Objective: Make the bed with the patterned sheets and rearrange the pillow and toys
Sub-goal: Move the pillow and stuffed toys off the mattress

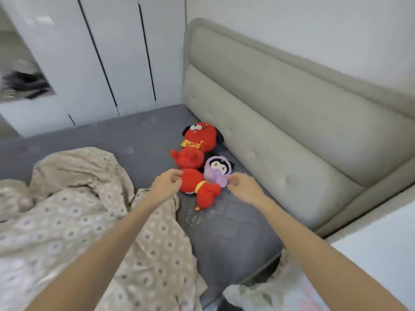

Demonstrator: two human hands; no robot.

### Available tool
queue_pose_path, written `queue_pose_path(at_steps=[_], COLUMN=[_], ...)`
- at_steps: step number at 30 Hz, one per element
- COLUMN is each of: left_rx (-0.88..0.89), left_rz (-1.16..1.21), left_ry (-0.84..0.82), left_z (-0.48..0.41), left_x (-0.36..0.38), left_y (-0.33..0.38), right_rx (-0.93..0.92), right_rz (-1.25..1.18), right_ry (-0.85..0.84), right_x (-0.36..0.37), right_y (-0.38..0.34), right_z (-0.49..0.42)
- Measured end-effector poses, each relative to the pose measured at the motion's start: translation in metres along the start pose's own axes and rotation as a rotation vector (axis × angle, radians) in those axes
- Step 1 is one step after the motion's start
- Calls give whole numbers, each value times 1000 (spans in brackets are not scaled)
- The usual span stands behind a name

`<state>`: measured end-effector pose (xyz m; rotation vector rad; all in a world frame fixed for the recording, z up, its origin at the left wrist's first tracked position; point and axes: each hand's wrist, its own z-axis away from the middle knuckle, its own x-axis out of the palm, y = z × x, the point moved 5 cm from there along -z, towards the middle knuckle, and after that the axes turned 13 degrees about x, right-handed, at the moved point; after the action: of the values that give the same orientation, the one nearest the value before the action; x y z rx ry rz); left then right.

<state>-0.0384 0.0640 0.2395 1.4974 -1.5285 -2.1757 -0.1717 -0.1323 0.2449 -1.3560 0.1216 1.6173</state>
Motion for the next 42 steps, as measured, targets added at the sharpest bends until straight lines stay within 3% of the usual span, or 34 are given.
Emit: queue_pose_path(at_steps=[14,20,29,35,39,42], left_rx=[-174,-315,-602,-710,-740,-751], left_rz=[187,282,498,558,570,580], left_ry=[65,54,56,76,108,118], left_z=[-123,-197,-290,-308,-306,-299], left_x=[-37,-24,24,42,43,38], left_y=[-86,-128,-209,-261,-273,-270], right_rx=[9,14,128,269,389,351], right_rz=[-30,96,194,122,-87,-160], right_ry=[-128,-248,-312,-408,-338,-203], right_x=[65,97,168,227,244,234], right_y=[-92,-109,-108,-90,-81,-88], right_z=[-199,-300,-435,-492,-503,-495])
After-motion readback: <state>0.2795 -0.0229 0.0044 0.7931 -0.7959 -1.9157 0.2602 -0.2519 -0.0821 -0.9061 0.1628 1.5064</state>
